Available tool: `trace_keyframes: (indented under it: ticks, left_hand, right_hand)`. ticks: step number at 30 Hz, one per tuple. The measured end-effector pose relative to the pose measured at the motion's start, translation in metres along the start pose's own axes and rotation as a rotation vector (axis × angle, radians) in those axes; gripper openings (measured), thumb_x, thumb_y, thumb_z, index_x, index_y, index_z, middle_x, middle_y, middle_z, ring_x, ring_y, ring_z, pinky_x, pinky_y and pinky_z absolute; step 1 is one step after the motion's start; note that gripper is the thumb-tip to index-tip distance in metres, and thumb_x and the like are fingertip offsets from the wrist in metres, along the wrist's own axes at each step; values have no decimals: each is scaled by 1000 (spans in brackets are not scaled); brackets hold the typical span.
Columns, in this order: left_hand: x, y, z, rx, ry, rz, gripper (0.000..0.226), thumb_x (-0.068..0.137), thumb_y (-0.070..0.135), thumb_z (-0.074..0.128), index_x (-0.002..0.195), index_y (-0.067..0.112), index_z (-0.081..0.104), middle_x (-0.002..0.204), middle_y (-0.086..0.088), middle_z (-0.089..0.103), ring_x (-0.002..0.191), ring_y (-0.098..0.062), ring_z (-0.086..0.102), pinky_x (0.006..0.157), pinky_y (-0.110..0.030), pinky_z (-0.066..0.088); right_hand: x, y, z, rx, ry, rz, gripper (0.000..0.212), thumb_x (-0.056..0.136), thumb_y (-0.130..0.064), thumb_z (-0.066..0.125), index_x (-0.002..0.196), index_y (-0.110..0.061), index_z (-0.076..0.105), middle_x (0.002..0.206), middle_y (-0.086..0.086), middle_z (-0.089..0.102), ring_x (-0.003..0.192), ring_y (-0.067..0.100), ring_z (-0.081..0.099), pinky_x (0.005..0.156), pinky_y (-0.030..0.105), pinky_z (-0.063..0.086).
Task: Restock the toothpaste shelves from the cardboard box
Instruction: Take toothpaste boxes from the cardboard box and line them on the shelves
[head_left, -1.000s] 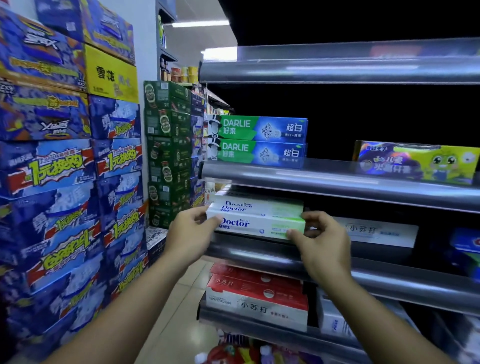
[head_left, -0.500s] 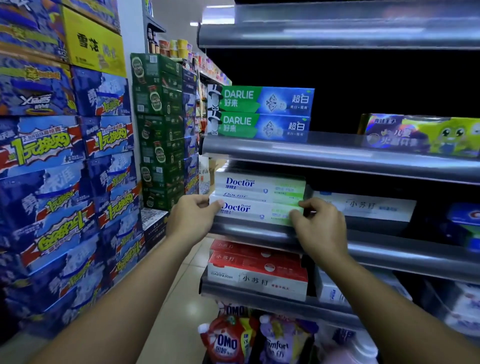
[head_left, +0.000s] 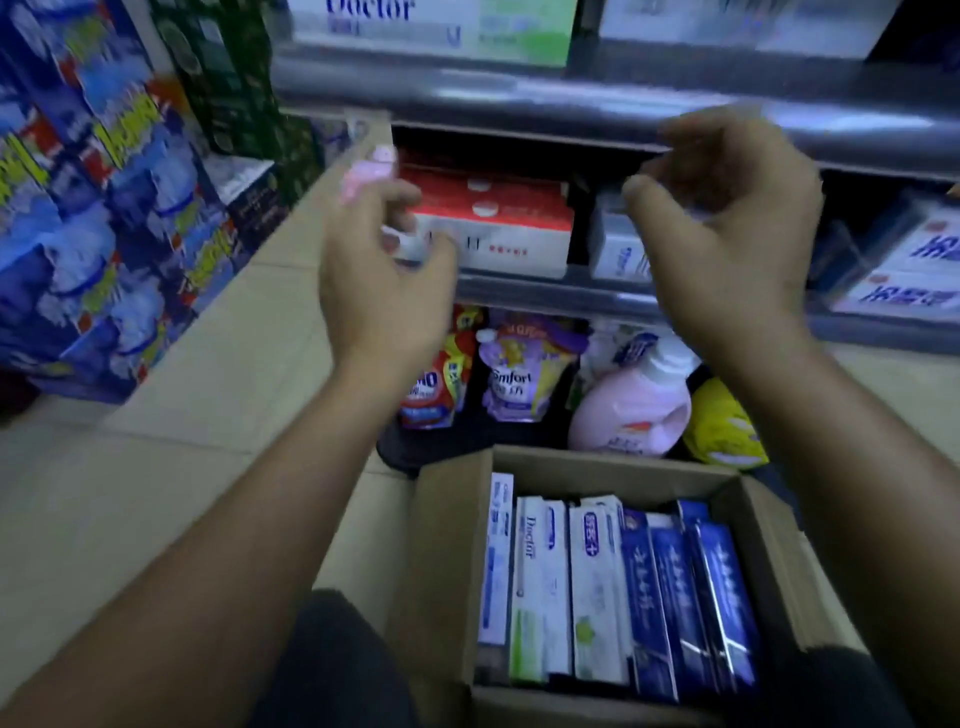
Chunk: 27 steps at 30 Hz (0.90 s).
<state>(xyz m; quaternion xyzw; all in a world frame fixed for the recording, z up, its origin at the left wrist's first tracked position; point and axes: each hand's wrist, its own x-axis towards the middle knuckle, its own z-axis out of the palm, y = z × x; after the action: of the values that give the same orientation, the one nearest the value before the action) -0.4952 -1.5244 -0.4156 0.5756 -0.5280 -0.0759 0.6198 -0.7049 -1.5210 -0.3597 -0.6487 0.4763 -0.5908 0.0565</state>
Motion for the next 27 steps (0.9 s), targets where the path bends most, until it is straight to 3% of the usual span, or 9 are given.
trace_keyframes:
  ticks: [3, 7, 10, 11, 13, 15, 20, 23, 27]
  left_hand:
    - [-78, -20, 29, 58, -310, -138, 19, 81, 36, 73, 97, 33, 63, 85, 11, 63, 74, -13, 61, 74, -40, 55]
    - [-146, -43, 59, 343, -709, -229, 26, 82, 45, 70, 107, 37, 67, 100, 15, 69, 93, -16, 67, 71, -34, 54]
    - [-175, -56, 78, 583, -878, -107, 31, 83, 46, 65, 112, 36, 68, 105, 6, 72, 95, -22, 68, 51, -23, 32]
    - [-184, -61, 85, 609, -927, -84, 34, 84, 46, 65, 117, 35, 68, 107, 4, 73, 94, -23, 69, 52, -24, 37]
    - [-196, -70, 100, 626, -1031, -105, 39, 88, 43, 65, 125, 29, 66, 115, -3, 72, 94, -27, 71, 71, -35, 56]
    - [-205, -78, 111, 736, -1091, -46, 37, 90, 44, 63, 120, 23, 64, 120, -6, 68, 101, -30, 69, 80, -40, 57]
    - [-224, -98, 119, 999, -1247, 36, 39, 93, 50, 57, 122, 25, 60, 126, -5, 62, 116, -31, 60, 78, -37, 41]
    - [-227, -104, 120, 1015, -1302, 15, 40, 93, 43, 59, 129, 26, 58, 128, -6, 61, 118, -33, 59, 84, -37, 46]
    - [-222, -104, 121, 1014, -1277, -12, 36, 90, 35, 67, 120, 19, 55, 120, -6, 64, 113, -31, 60, 75, -35, 43]
  right_hand:
    - [-49, 43, -12, 82, -18, 162, 19, 83, -12, 68, 102, -15, 69, 81, -10, 69, 74, 3, 65, 75, 21, 53]
    - [-99, 97, -23, 46, -115, 411, 21, 82, -8, 69, 98, -20, 69, 82, -9, 70, 75, 11, 67, 79, 36, 58]
    - [-124, 124, -31, 7, -262, 556, 20, 85, -5, 72, 101, -18, 69, 80, 1, 71, 77, 28, 70, 76, 41, 56]
    - [-130, 130, -34, 6, -301, 592, 20, 86, -6, 74, 101, -18, 69, 78, 2, 71, 76, 28, 69, 73, 39, 55]
    - [-137, 141, -41, 13, -355, 655, 18, 85, -9, 76, 100, -17, 70, 77, 4, 72, 70, 22, 66, 67, 32, 50]
    - [-138, 147, -48, 19, -381, 702, 16, 84, -12, 78, 99, -15, 72, 76, 10, 72, 70, 22, 65, 66, 30, 45]
    - [-137, 160, -65, 34, -363, 778, 13, 83, -14, 79, 93, -17, 71, 76, 11, 72, 70, 25, 67, 70, 32, 50]
    - [-139, 165, -68, 11, -390, 785, 12, 83, -18, 80, 88, -22, 70, 74, 9, 70, 74, 32, 70, 67, 33, 48]
    - [-137, 168, -67, -7, -423, 779, 12, 83, -20, 80, 88, -22, 69, 82, 17, 73, 80, 37, 72, 65, 31, 46]
